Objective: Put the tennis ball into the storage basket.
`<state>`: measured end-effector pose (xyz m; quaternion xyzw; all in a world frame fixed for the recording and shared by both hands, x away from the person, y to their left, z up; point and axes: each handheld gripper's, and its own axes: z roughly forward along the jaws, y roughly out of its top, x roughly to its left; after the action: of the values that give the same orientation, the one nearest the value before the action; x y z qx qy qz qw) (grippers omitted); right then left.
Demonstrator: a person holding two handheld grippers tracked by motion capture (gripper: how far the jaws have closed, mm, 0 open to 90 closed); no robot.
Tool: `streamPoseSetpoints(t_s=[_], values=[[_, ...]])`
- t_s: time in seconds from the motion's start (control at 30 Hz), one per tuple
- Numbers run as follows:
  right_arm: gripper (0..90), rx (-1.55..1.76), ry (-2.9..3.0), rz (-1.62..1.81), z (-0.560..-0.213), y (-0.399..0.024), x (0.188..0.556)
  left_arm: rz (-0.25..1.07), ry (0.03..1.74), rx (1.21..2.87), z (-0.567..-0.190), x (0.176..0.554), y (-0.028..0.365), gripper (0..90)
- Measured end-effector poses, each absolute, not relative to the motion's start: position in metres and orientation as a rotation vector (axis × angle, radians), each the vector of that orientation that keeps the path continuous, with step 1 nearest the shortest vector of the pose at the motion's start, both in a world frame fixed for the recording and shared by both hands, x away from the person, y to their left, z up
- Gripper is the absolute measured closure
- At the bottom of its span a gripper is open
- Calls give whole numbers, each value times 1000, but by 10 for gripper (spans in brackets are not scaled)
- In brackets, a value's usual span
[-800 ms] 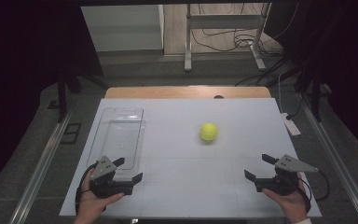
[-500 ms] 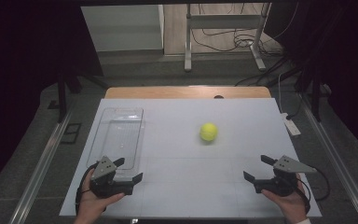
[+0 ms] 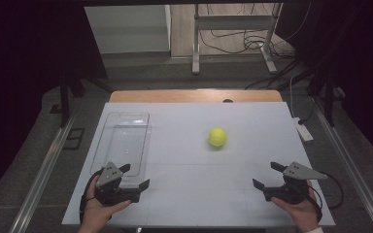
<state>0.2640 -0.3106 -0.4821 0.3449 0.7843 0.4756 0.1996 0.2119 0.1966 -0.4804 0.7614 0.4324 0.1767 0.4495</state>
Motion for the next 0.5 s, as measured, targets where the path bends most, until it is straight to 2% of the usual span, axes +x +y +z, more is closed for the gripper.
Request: streamPoseSetpoints(t_s=[0.5], values=[[83,972,2208,1344,-487,-310,264,453,1083,1883,-474,216,191,131]])
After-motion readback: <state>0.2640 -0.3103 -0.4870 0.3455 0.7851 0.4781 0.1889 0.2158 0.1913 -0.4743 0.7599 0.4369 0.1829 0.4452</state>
